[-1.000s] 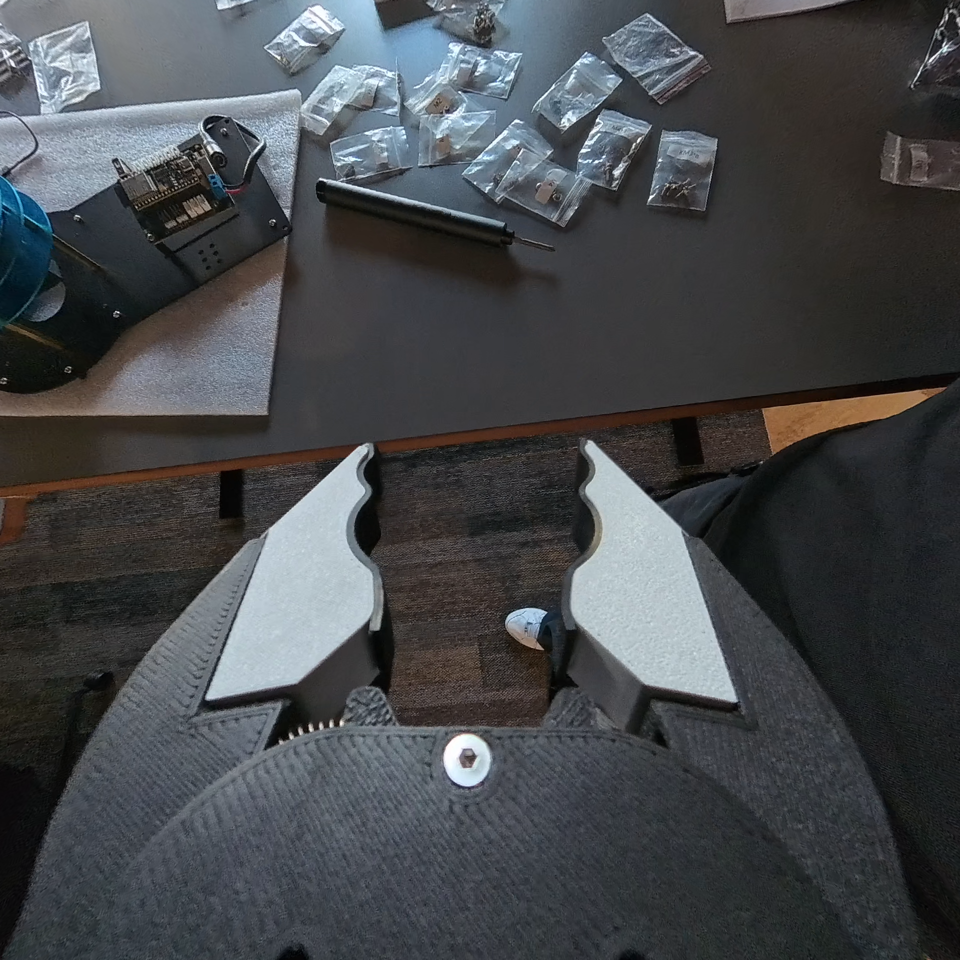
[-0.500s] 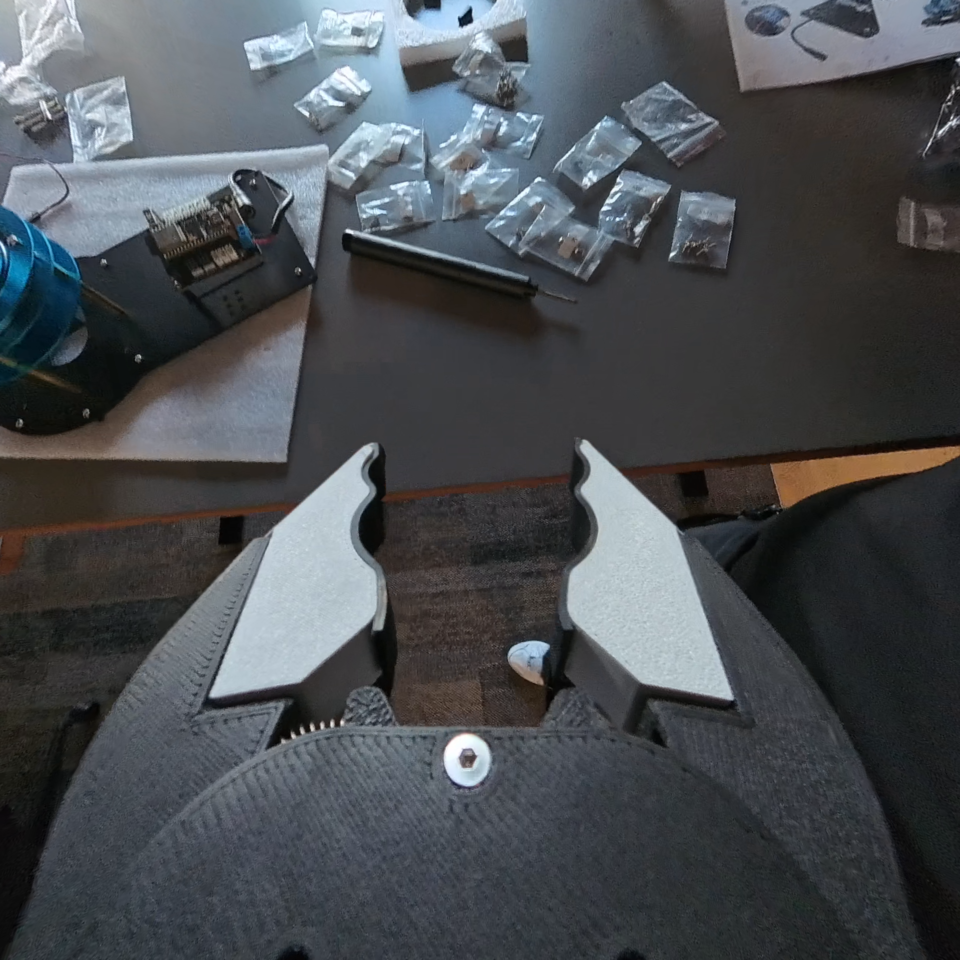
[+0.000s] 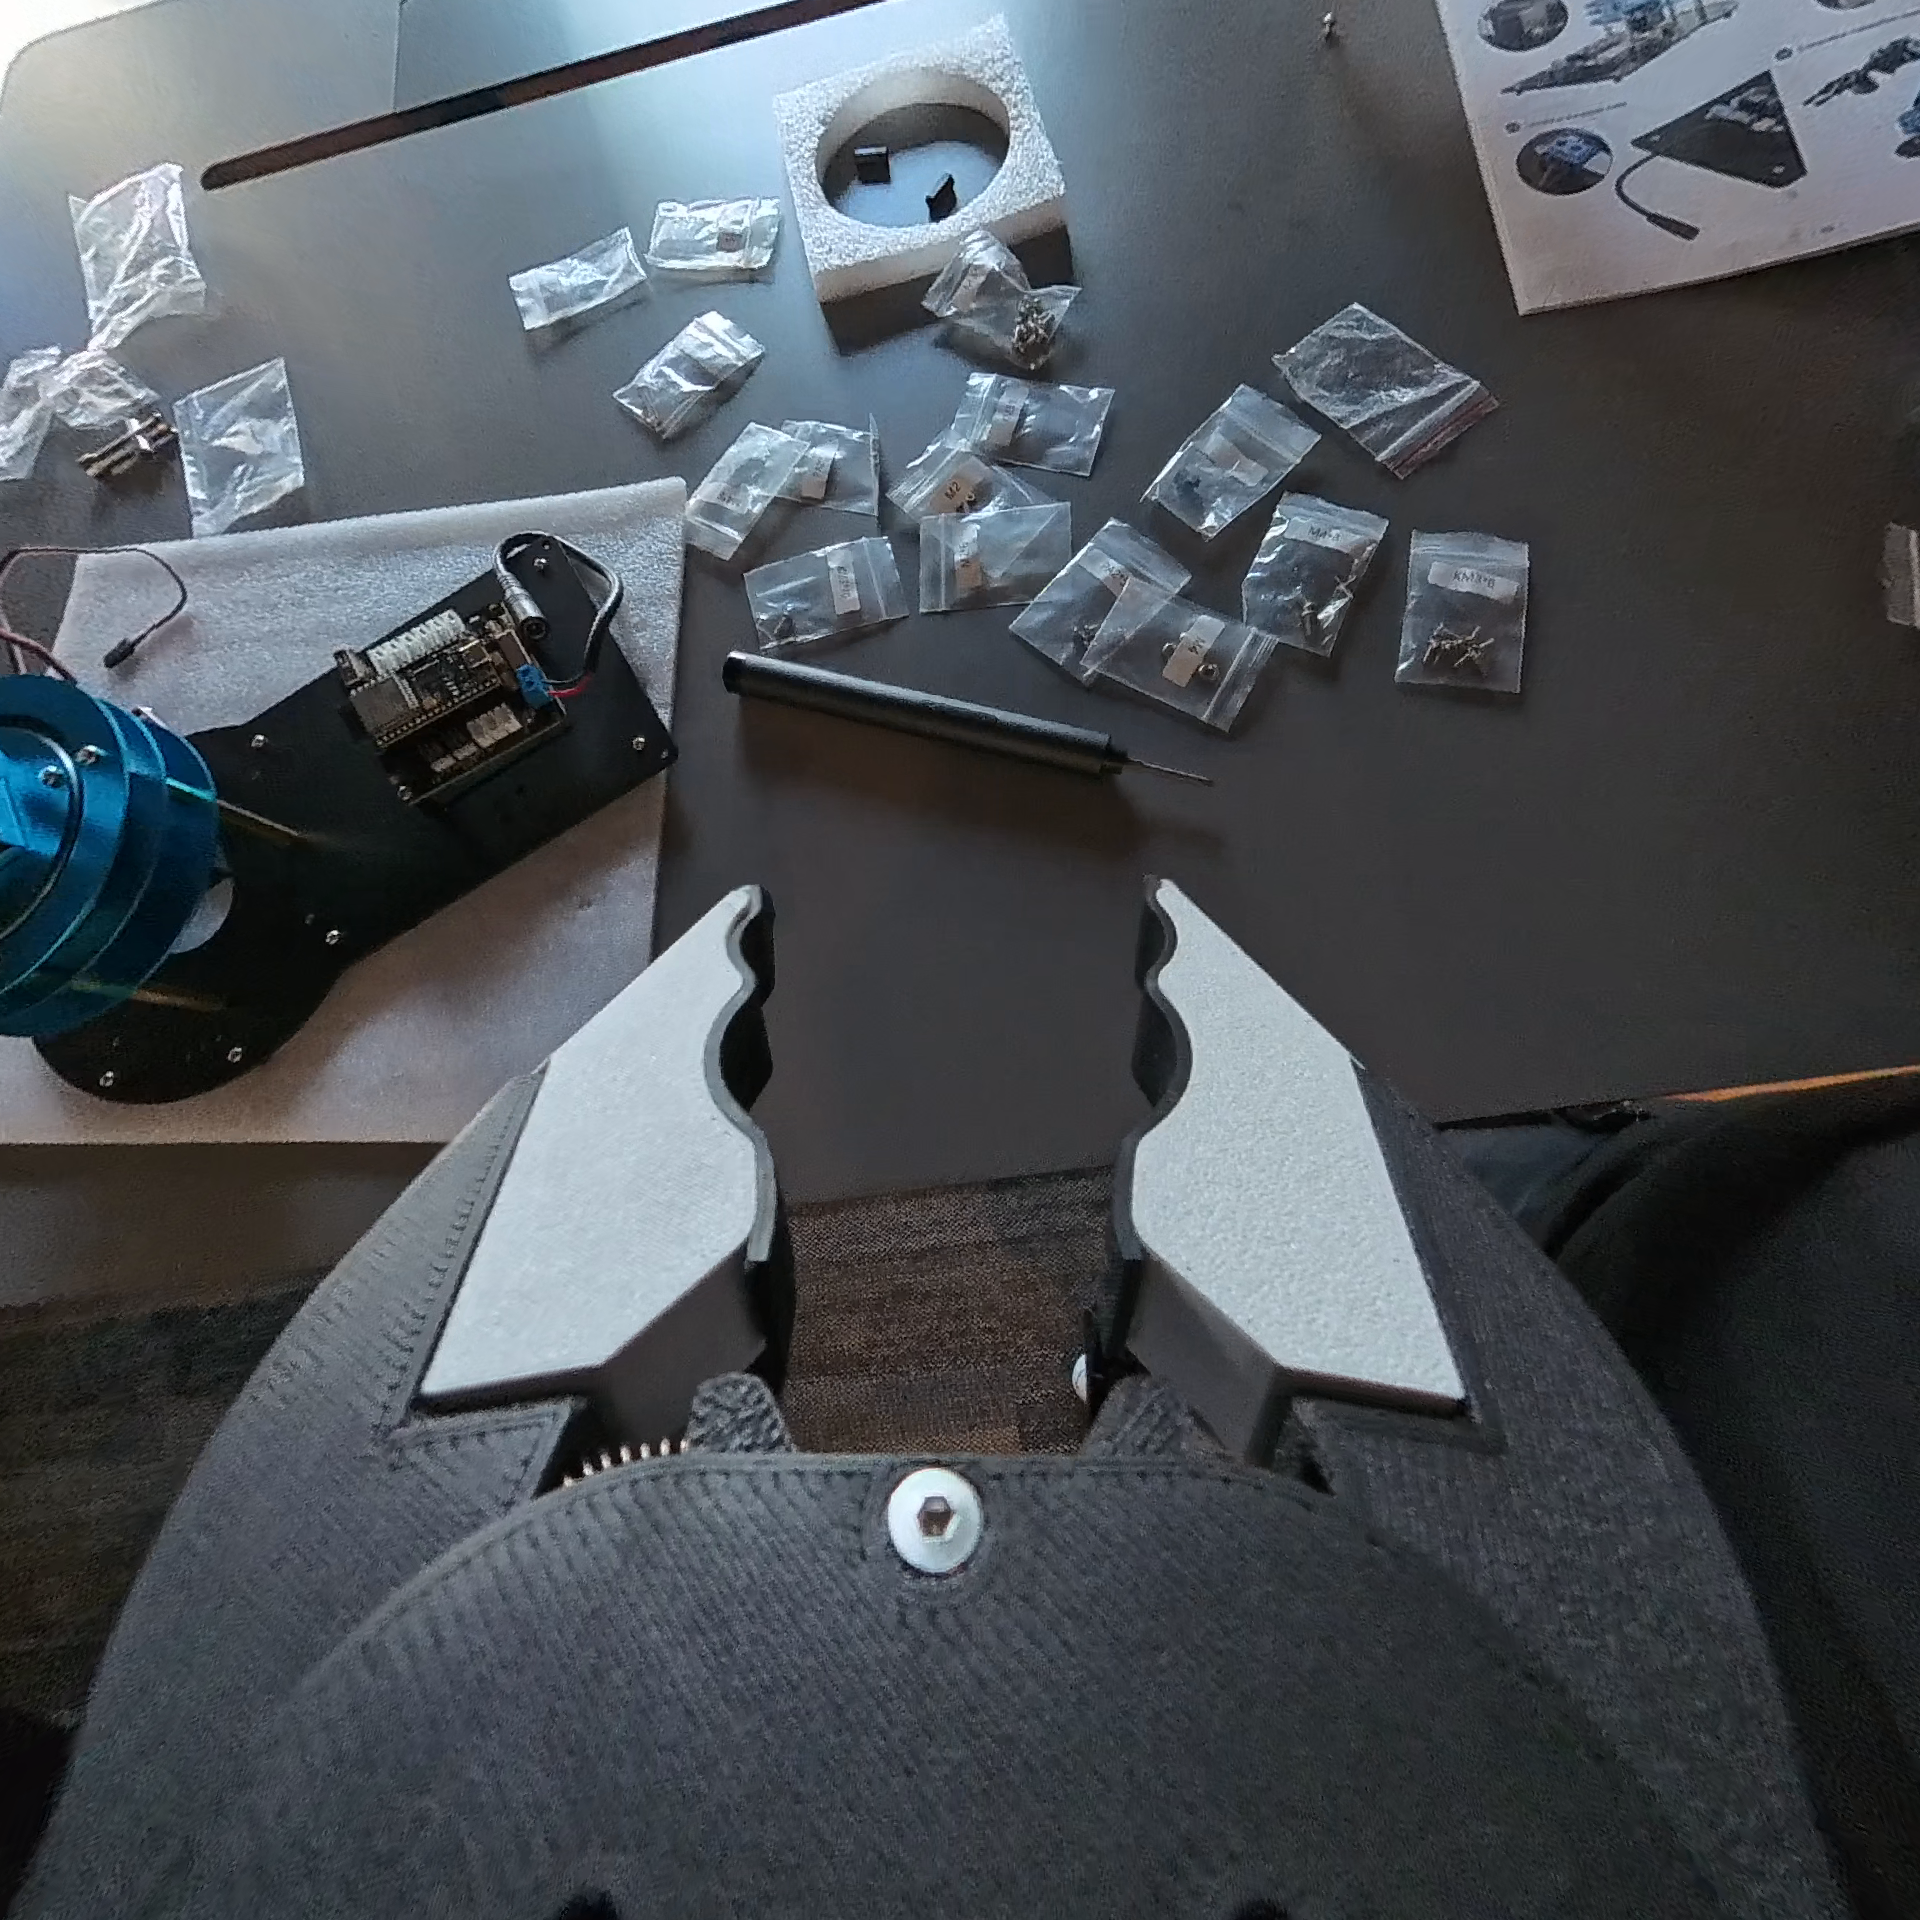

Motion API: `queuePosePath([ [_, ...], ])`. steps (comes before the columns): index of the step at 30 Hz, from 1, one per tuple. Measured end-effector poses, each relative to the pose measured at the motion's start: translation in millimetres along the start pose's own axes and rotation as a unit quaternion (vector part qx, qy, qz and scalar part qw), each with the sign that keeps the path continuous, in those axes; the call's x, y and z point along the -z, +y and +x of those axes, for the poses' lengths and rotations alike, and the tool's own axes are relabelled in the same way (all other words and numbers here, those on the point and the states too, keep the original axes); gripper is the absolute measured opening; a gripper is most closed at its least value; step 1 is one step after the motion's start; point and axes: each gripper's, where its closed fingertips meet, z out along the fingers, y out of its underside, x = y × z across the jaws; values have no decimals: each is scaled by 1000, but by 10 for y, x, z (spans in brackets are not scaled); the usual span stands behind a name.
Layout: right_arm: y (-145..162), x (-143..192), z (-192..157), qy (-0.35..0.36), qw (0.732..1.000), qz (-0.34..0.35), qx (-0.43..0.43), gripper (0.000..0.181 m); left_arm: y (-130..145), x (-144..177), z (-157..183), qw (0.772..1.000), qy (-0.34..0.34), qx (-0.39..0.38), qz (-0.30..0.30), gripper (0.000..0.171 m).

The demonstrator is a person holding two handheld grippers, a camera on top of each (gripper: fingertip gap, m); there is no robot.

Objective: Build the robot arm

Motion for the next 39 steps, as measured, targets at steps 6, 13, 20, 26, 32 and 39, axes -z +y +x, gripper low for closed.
queuePosePath([
  [6,84,54,-84,-5,1000,23,20,9,30,-309,-109,996,-35,-69,-53,68],
  [13,78,-54,-142,6,997,6,71,13,-83,-616,24,993,0,-99,-70,68],
  [20,36,-102,-88,7,997,12,77,12,-194,-733,45,992,7,-106,-71,68],
  [26,21,-124,-108,-13,997,2,79,5,-123,-764,50,992,10,-102,-80,68],
  [32,20,-126,-108,-9,997,-7,79,2,-67,-769,-7,992,-1,-96,-82,67],
  [39,22,-110,-130,20,996,13,81,1,-184,-624,-508,977,-151,-122,-84,64],
])
